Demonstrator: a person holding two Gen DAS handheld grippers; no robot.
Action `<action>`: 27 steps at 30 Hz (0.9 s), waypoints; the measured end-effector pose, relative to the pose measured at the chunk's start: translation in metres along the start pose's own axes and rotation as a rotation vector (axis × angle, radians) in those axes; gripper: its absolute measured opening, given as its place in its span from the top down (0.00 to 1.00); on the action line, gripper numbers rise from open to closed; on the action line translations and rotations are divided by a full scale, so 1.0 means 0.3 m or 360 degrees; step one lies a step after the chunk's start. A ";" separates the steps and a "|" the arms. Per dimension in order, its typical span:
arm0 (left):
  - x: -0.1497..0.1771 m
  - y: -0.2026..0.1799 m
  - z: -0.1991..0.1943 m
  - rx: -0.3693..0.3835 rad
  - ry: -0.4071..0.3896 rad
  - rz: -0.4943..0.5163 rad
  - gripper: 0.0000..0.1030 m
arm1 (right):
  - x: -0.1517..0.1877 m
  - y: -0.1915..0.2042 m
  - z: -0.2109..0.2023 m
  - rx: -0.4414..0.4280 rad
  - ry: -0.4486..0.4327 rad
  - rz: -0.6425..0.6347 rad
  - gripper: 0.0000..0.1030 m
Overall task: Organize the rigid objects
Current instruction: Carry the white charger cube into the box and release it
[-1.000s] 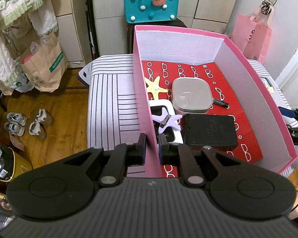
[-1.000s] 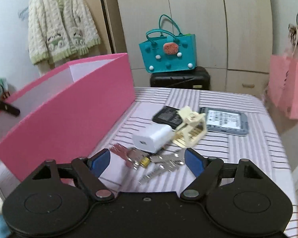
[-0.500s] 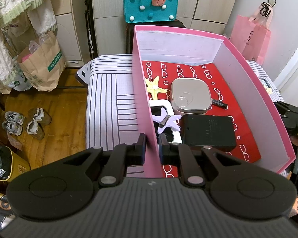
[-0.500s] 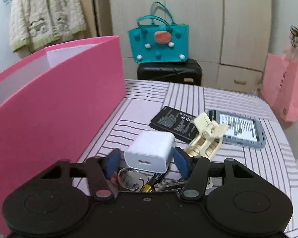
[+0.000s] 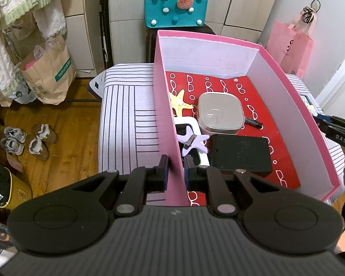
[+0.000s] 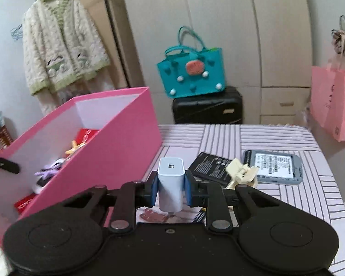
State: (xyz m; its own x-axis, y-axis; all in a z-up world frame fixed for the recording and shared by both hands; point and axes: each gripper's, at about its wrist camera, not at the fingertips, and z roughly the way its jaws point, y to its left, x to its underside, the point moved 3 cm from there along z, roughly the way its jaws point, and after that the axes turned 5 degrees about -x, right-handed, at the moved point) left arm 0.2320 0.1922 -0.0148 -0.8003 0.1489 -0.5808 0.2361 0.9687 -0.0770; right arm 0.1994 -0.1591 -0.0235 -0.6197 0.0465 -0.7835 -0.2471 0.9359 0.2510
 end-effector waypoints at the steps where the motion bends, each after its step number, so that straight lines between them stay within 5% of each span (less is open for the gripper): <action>1: 0.002 0.002 -0.001 0.0003 -0.0002 -0.0003 0.88 | 0.004 -0.003 0.005 -0.0001 0.0013 0.0012 0.74; 8: 0.006 0.006 -0.002 0.0011 -0.0008 -0.0009 0.88 | -0.014 0.006 -0.005 -0.0057 0.0019 0.0055 0.74; 14: 0.006 0.006 -0.003 0.0015 -0.0009 -0.0009 0.87 | -0.189 0.118 -0.092 -0.0271 -0.0081 -0.0052 0.74; 20: 0.007 0.007 -0.003 0.0012 -0.0006 -0.0012 0.87 | -0.327 0.224 -0.022 -0.0658 0.0135 -0.0065 0.74; 23: 0.009 0.005 -0.007 0.0014 -0.0014 -0.0006 0.87 | -0.335 0.277 0.078 -0.0641 0.0310 -0.0153 0.74; 27: 0.007 0.007 -0.006 0.0022 -0.0014 -0.0001 0.87 | -0.310 0.333 0.222 -0.0453 0.0500 -0.0354 0.74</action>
State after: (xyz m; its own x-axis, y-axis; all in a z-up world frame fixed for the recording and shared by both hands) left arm 0.2298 0.1949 -0.0147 -0.7958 0.1463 -0.5876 0.2432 0.9659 -0.0889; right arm 0.2819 -0.0466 0.0368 -0.7130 -0.2927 -0.6371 -0.5660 0.7766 0.2767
